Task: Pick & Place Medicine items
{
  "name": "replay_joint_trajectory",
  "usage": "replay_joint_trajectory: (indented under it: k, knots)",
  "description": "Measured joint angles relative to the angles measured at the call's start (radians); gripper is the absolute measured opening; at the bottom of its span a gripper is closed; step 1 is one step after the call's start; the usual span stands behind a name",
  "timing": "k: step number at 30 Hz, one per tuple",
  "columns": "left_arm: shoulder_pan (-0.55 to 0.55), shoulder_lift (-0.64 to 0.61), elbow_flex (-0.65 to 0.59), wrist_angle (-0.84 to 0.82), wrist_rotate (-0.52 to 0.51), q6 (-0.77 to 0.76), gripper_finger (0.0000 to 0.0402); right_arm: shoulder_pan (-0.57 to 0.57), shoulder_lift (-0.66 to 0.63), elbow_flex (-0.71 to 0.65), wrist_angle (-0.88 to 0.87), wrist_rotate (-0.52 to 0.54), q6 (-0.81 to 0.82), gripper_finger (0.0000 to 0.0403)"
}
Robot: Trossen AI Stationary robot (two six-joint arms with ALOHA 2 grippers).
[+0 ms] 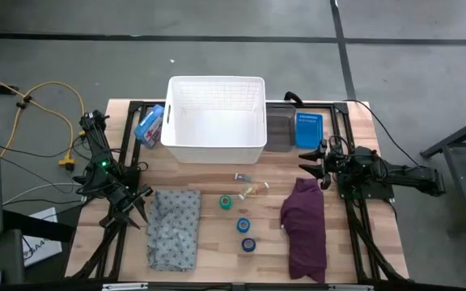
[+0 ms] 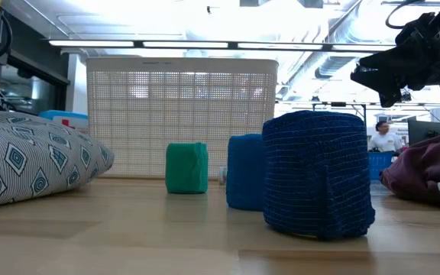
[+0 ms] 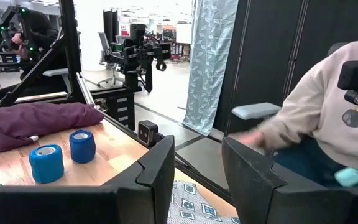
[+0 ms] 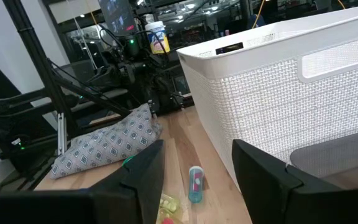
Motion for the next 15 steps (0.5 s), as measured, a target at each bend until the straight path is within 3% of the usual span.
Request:
replay_joint_trajectory:
  k: [15]
  knots:
    - [0.0,0.0,0.0,0.0,0.0,0.0,0.0127,0.0,0.0,0.0,0.0,0.003,-0.018,0.0176]
